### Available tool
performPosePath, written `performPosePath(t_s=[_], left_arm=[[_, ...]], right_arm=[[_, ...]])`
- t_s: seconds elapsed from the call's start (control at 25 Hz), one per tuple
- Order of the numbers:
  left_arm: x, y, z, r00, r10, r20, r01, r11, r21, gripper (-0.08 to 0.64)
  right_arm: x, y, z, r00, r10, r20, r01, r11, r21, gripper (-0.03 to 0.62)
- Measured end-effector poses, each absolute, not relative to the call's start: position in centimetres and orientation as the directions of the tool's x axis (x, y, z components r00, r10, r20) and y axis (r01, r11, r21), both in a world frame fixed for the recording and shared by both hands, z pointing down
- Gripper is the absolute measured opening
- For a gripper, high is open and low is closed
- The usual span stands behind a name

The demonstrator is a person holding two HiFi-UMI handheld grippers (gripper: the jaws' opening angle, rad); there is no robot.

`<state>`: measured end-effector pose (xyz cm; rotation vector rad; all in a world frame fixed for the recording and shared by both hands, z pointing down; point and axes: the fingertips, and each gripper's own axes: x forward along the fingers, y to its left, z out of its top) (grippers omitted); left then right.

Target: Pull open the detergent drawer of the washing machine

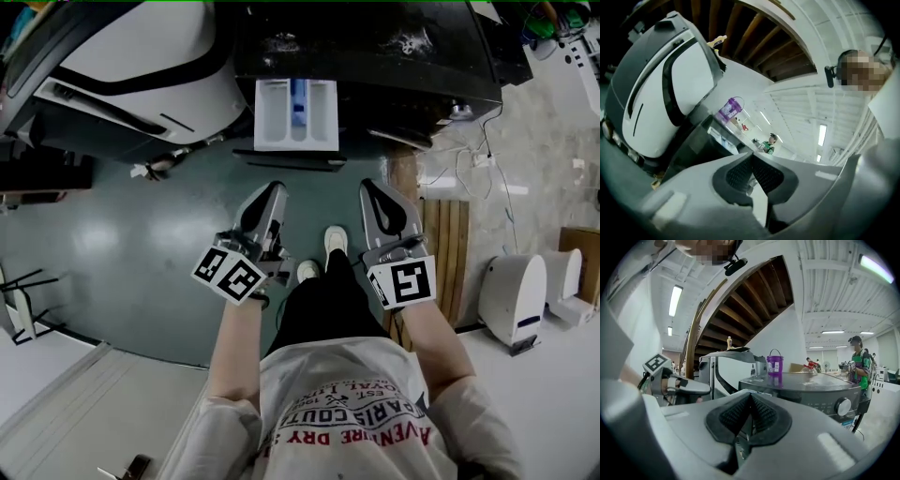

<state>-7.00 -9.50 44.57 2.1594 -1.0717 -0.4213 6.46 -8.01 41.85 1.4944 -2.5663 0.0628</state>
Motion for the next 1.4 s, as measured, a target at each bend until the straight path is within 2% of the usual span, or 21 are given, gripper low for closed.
performPosePath(t_s=[0.32,0.52,0.68,0.88,1.16,1.4], left_arm=[[-7.4,-7.8,34.9,0.651,-0.759,0.013,-0.688,-0.582,0.434,0.000],[-5.9,-5.2,28.0,0.726,-0.687,-0.030,-0.668,-0.715,0.209,0.001],[-6.3,-3.5,23.9,0.718,-0.693,-0.067,-0.687,-0.720,0.098,0.000],[-7.2,-1.9,21.7,0.676,-0.736,-0.028,-0.736,-0.674,-0.065,0.002],[-8.1,-0.4,22.1,0.657,-0.754,0.026,-0.750,-0.656,-0.081,0.000],[-8.4,0.3,22.1,0.657,-0.753,0.039,-0.750,-0.658,-0.065,0.002]], right_arm=[[6.6,-6.6,35.3,-0.472,-0.873,0.122,-0.877,0.479,0.036,-0.001],[5.5,-5.2,30.9,-0.508,-0.857,0.089,-0.854,0.514,0.078,-0.002],[5.4,-3.6,27.5,-0.503,-0.863,0.048,-0.857,0.505,0.104,-0.002],[5.6,-1.4,24.0,-0.499,-0.867,0.006,-0.859,0.495,0.129,-0.001],[5.1,0.9,22.5,-0.525,-0.851,-0.018,-0.841,0.516,0.164,-0.002],[5.0,1.6,22.2,-0.537,-0.843,-0.029,-0.839,0.530,0.120,-0.002]])
